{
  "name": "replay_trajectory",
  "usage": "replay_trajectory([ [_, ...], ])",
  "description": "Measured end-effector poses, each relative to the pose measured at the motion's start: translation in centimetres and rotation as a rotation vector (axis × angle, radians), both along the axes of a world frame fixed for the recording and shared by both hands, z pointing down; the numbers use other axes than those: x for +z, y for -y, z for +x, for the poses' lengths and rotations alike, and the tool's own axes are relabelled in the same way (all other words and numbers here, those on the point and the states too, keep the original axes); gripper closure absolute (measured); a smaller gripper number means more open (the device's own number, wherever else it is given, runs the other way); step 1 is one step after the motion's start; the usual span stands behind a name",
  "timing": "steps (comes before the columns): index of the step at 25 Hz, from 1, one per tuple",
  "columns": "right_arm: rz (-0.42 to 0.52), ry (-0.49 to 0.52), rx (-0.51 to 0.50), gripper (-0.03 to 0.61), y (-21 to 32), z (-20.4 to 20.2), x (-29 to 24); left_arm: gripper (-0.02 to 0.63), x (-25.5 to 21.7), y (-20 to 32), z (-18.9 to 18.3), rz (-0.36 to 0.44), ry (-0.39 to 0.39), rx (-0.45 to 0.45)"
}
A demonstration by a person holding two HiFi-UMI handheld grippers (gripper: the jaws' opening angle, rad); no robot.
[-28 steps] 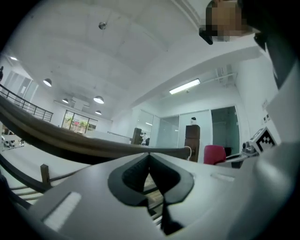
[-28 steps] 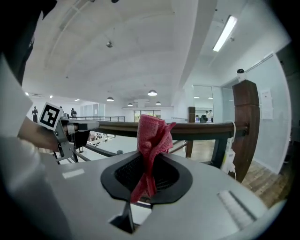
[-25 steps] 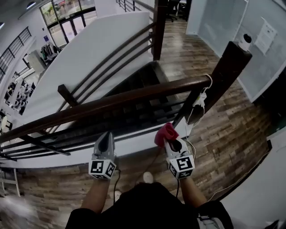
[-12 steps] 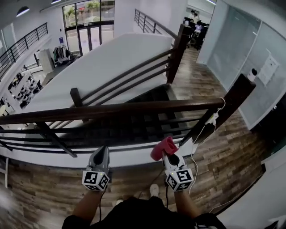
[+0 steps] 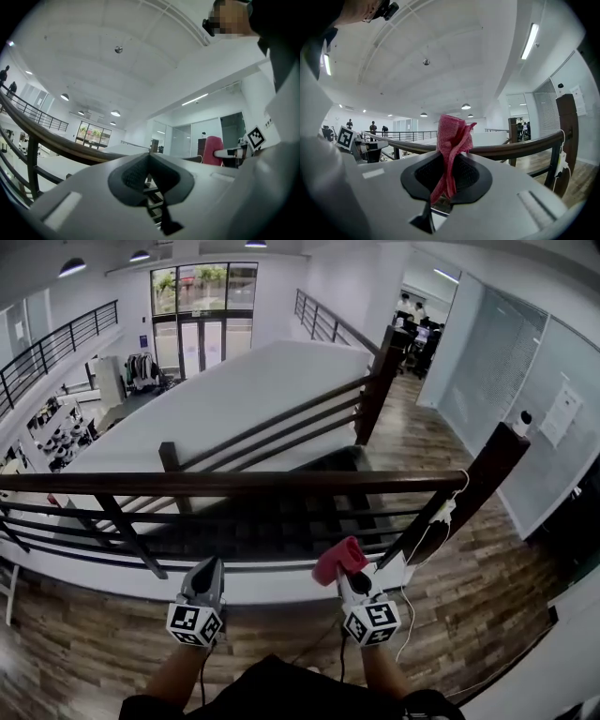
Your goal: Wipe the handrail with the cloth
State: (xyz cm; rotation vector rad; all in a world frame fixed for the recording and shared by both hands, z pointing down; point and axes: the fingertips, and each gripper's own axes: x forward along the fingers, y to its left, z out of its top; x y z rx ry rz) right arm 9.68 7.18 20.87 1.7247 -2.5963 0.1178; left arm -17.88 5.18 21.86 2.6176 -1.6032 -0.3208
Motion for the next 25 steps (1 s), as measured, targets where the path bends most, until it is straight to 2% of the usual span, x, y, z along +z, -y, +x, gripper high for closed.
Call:
replay_trajectory([
  [6, 0.021, 0.0, -0.023, 0.535, -0.8, 1.8, 0.0, 0.614, -1.4, -1.9, 2.3, 0.048, -0.01, -0.001],
  [12, 0.04, -0.013, -0.077, 0.535, -1.3, 1.6, -0.5, 0.614, -2.1, -2.6, 3.1, 0.052, -0.029, -0.029],
  [18, 0.036, -0.01, -0.088, 0.537, -1.6, 1.8, -0.1, 0.614, -3.0, -3.1, 3.3, 0.077, -0.052, -0.064],
  [21, 0.044, -0.022, -0.088, 0.537, -1.7, 1.7, -0.1, 0.614, -3.5, -3.4, 3.7, 0.11, -0.026, -0.056],
  [25, 0.048, -0.013, -0.082, 0.537, -1.6, 1.9, -0.1, 0.614, -3.2, -3.2, 3.9, 0.112, -0.007, -0.04],
])
